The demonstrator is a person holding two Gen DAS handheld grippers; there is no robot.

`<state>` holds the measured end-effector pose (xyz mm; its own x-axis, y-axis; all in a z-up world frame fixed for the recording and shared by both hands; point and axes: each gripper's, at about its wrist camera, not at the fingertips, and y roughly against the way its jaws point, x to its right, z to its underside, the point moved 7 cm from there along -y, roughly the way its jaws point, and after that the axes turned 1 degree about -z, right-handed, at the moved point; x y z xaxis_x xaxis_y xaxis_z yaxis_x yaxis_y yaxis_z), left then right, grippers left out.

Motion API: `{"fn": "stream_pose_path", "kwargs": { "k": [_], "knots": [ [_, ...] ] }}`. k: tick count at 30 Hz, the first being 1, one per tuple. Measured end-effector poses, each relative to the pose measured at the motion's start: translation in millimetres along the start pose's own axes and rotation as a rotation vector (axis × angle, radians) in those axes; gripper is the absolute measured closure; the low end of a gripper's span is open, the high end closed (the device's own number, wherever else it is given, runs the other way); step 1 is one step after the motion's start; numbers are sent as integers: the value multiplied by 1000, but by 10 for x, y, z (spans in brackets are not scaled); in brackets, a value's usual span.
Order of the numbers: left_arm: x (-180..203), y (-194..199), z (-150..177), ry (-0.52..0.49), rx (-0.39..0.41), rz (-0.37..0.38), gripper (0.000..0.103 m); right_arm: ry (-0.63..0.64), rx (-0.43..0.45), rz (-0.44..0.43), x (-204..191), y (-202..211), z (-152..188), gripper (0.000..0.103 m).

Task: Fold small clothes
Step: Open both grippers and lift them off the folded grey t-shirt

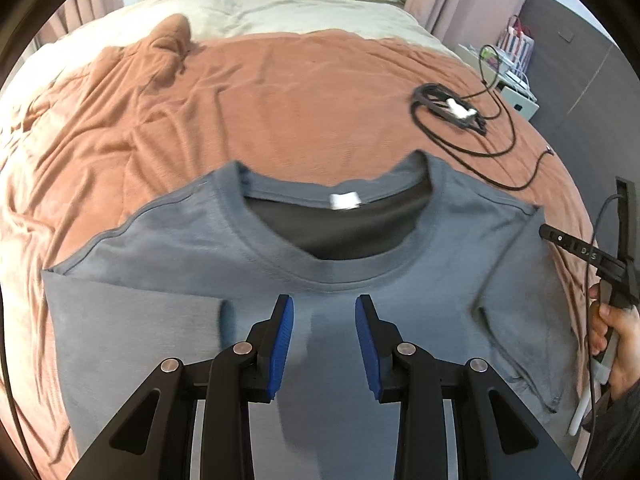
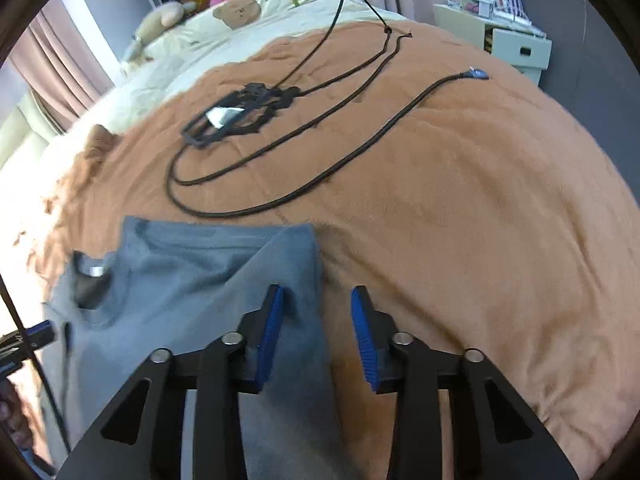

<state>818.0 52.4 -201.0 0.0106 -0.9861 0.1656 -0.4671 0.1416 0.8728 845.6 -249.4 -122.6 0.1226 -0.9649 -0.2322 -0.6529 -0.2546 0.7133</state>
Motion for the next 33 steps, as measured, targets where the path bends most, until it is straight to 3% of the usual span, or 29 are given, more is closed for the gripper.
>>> {"fn": "stream_pose_path", "kwargs": {
  "k": [3, 12, 16, 21, 26, 30, 33],
  "knots": [
    [-127, -29, 23, 13, -2, -3, 69, 37, -10, 77, 10, -116, -37, 78],
    [-307, 76, 32, 45, 13, 17, 69, 18, 71, 13, -46, 62, -198, 78],
    [-356, 154, -8, 51, 31, 29, 68, 16, 62, 18, -78, 47, -172, 78],
    [-469, 128, -24, 53, 39, 21, 61, 31, 32, 100, -58, -140, -151, 78],
    [-612, 38, 35, 88, 23, 27, 61, 40, 17, 133, -91, -298, -166, 78],
    [-664, 94, 83, 103, 19, 31, 61, 55, 34, 137, -146, -188, -158, 78],
    [-687, 255, 120, 124, 36, 26, 53, 67, 24, 128, -160, -18, -74, 77]
  ]
}}
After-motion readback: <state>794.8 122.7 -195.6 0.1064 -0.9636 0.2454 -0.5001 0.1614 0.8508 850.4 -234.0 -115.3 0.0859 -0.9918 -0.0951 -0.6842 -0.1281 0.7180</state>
